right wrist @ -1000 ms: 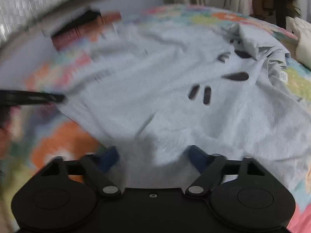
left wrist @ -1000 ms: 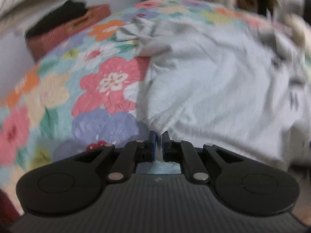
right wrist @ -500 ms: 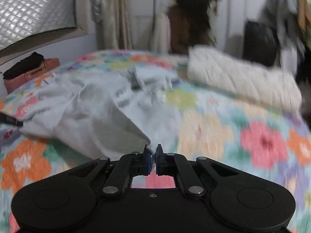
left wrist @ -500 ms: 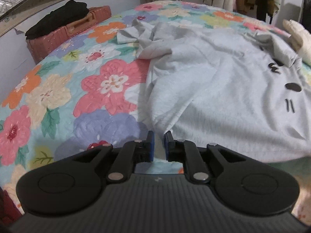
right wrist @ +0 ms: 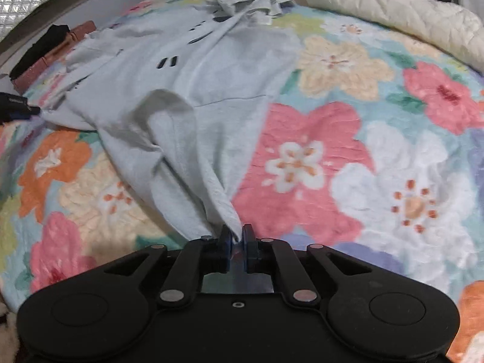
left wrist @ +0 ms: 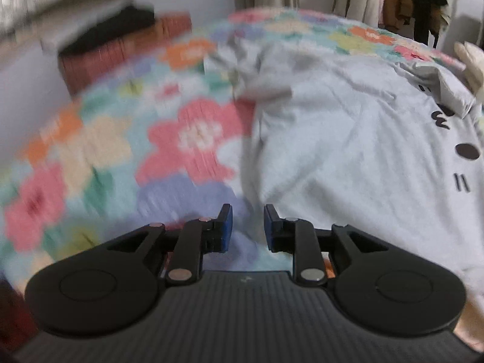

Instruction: Fold clothes

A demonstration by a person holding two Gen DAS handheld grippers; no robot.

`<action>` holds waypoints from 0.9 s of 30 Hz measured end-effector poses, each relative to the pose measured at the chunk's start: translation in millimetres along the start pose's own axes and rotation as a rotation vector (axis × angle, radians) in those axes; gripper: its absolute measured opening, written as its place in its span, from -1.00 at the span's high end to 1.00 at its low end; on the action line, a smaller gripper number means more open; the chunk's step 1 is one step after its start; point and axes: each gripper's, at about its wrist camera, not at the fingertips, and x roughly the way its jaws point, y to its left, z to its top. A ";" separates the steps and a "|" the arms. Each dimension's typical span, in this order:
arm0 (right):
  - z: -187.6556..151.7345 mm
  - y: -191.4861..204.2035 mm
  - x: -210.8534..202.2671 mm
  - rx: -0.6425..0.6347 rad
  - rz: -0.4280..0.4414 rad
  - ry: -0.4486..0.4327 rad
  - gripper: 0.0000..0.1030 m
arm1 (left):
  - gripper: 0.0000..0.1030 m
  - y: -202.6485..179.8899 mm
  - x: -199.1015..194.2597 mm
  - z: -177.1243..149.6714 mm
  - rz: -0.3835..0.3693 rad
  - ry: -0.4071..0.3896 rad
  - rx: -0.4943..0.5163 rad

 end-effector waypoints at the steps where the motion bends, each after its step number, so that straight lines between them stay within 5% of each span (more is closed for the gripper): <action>1: -1.6 -0.5 -3.0 -0.010 0.001 0.002 0.87 | 0.56 -1.9 -3.3 1.5 0.002 -0.017 0.014; 9: -14.4 29.5 -6.0 -0.257 0.017 0.083 0.89 | 0.56 -8.8 -16.3 4.7 -0.020 -0.035 0.060; 17: -9.9 20.1 -18.2 -0.369 0.070 0.164 0.86 | 0.39 4.5 -2.3 3.8 -0.100 0.024 -0.047; 21: 21.0 -1.3 -34.8 -0.162 0.148 -0.001 0.54 | 0.33 12.3 10.7 2.3 -0.119 0.062 -0.105; 22: 28.4 -2.9 -33.2 -0.102 0.139 -0.042 0.14 | 0.33 15.0 13.2 2.6 -0.120 0.063 -0.129; 23: 33.2 0.3 -28.9 -0.063 0.107 -0.079 -0.01 | 0.33 18.1 14.4 3.3 -0.115 0.054 -0.148; 27: 53.3 33.7 -12.8 -0.097 0.053 -0.164 0.01 | 0.32 30.4 16.9 5.8 -0.098 0.014 -0.180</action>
